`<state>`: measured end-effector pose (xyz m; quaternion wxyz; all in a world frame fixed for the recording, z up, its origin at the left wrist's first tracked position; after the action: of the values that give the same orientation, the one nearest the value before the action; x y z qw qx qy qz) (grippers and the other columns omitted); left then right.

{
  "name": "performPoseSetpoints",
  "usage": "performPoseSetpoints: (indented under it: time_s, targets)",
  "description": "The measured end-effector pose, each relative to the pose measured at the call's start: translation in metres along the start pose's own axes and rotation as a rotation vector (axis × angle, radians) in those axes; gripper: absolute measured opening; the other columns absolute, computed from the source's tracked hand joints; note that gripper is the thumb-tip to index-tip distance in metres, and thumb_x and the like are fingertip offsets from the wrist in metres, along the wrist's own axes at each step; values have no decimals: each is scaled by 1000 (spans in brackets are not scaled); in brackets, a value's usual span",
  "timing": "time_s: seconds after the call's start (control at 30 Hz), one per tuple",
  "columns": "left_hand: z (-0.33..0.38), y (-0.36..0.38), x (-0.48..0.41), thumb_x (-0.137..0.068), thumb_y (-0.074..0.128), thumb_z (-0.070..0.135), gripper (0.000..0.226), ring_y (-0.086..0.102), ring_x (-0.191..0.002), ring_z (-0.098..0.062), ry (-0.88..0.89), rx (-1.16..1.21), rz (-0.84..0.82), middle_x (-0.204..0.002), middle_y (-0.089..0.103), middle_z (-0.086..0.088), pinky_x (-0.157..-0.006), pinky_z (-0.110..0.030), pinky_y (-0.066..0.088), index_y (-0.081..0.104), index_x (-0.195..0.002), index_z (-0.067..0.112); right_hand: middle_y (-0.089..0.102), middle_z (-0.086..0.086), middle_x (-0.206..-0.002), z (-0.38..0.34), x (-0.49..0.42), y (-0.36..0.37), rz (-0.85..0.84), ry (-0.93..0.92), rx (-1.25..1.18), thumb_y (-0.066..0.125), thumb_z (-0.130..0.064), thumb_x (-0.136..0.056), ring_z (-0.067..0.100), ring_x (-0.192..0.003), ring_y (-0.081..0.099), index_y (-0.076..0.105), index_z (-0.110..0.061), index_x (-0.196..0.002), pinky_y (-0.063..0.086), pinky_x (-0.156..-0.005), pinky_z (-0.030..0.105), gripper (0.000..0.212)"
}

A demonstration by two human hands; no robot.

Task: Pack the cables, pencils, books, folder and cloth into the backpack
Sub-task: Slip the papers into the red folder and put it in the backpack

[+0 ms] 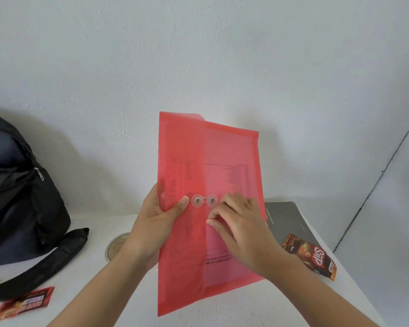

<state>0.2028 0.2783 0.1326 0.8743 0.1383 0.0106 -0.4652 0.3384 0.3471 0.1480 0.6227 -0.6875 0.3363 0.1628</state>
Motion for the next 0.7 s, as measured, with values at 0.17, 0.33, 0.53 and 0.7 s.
performPoseSetpoints:
  time_s: [0.17, 0.33, 0.53, 0.7]
  targets:
    - [2, 13, 3, -98, 62, 2, 32, 73, -109, -30, 38, -133, -60, -115, 76, -10, -100, -51, 56, 61, -127, 15, 48, -13, -92, -6, -11, -12, 57, 5, -39, 50, -25, -102, 11, -84, 52, 56, -21, -92, 41, -81, 40, 12]
    - [2, 0, 0, -96, 63, 4, 36, 74, -107, -30, -14, -30, -30, -117, 76, -10, -88, -46, 62, 61, -129, 18, 49, -4, -73, 24, -1, -28, 200, 199, -439, 58, -9, -94, 17, -71, 48, 53, -15, -80, 42, -69, 38, 16]
    - [-4, -17, -3, -92, 65, 3, 33, 78, -88, -22, -113, 86, -13, -108, 78, -9, -65, -32, 62, 66, -122, 18, 52, -2, -85, 95, 39, -5, 305, 717, -563, 79, -33, -87, 14, -80, 50, 54, -30, -96, 44, -76, 27, 26]
    - [-15, -31, -4, -93, 65, 2, 30, 77, -82, -23, -182, 106, -18, -103, 78, -12, -62, -35, 62, 66, -119, 17, 66, 2, -129, 106, 62, 50, 73, 1039, -1109, 82, -50, -78, 19, -113, 68, 57, -30, -127, 57, -91, 36, 59]
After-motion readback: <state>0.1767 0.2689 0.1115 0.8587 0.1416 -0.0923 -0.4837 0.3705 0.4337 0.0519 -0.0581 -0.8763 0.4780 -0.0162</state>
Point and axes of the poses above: each hand's wrist, its own x-axis away from the middle knuckle, its own y-axis out of the palm, z = x × y, the point moved 10 cm from there along -x, towards the middle knuckle
